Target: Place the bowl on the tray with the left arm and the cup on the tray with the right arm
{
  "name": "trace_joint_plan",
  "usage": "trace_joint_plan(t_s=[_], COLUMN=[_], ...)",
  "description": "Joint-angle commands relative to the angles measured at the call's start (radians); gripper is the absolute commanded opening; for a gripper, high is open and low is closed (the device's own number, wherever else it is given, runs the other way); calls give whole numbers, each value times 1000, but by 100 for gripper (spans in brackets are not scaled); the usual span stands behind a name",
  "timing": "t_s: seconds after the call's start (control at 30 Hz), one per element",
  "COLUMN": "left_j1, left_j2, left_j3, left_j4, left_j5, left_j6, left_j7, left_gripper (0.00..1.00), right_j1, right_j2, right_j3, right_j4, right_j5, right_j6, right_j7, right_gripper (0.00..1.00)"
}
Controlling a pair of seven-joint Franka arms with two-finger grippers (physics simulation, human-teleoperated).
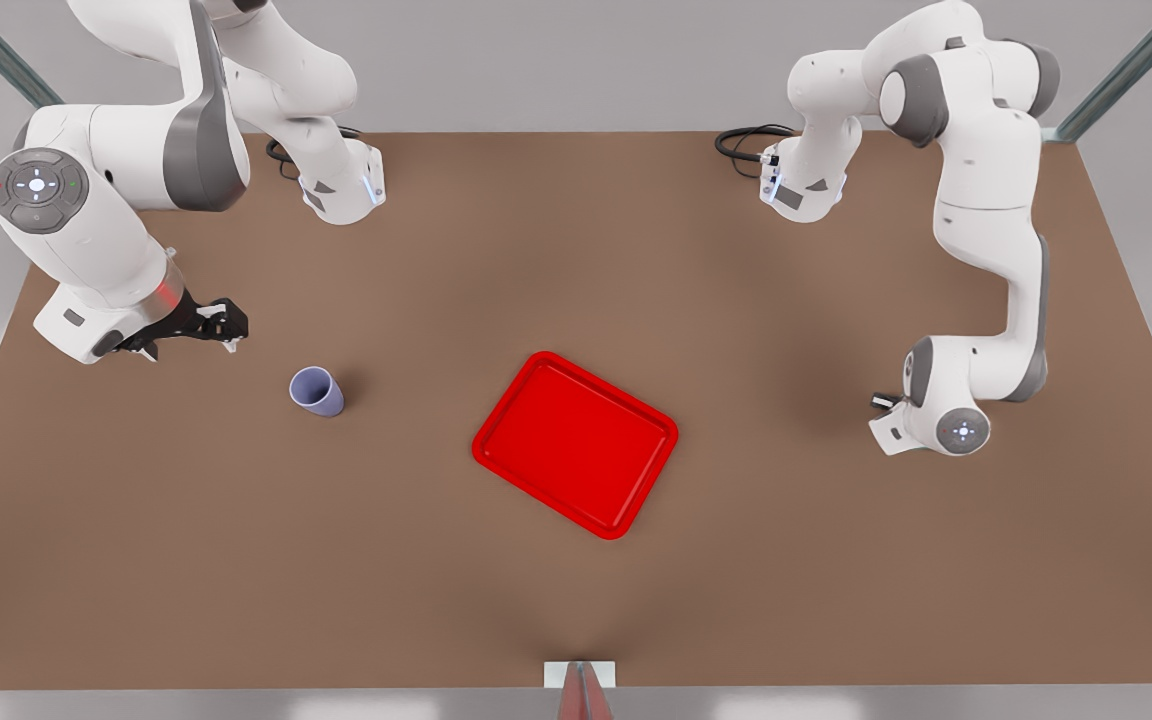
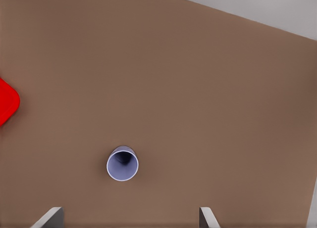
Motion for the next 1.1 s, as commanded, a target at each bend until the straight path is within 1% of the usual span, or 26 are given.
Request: trace_joint_plan(t_s=[0.0,0.03,0.1,0.5,0.63,0.7,0.73,0.8,0.87,0.9,1.07], left_j1=[-2,-5,-8,-10,-18,-19,-27,-30,-88,-126,-343], left_j2=[0,-3,-9,14,-25,-71,-92,-94,-89,-91,-89], left_j3=[0,3,5,32,32,31,26,-14,-32,-32,-32], left_j4=[0,2,2,58,64,64,84,207,285,298,298], left_j5=[12,12,13,30,24,22,18,-8,-42,-74,-183], left_j6=[-1,-10,-13,-36,-84,-108,-138,-239,-325,-336,-322], left_j7=[-5,-7,-7,-8,-16,-15,-13,-7,-15,-18,-102], left_gripper=[28,26,26,27,27,28,28,28,28,28,28], right_j1=[0,1,1,3,4,3,3,0,-6,-10,-20], right_j2=[0,0,1,8,8,9,21,23,40,43,31], right_j3=[0,0,0,0,0,0,0,0,0,0,-1], right_j4=[0,0,0,2,0,0,2,0,-5,-23,-52], right_j5=[0,0,0,0,0,0,0,3,0,0,2], right_j6=[0,0,0,2,2,2,2,0,-9,-12,0], right_j7=[0,0,0,0,0,0,0,-2,-6,-14,-14], right_gripper=[100,100,100,100,100,100,100,100,100,100,100])
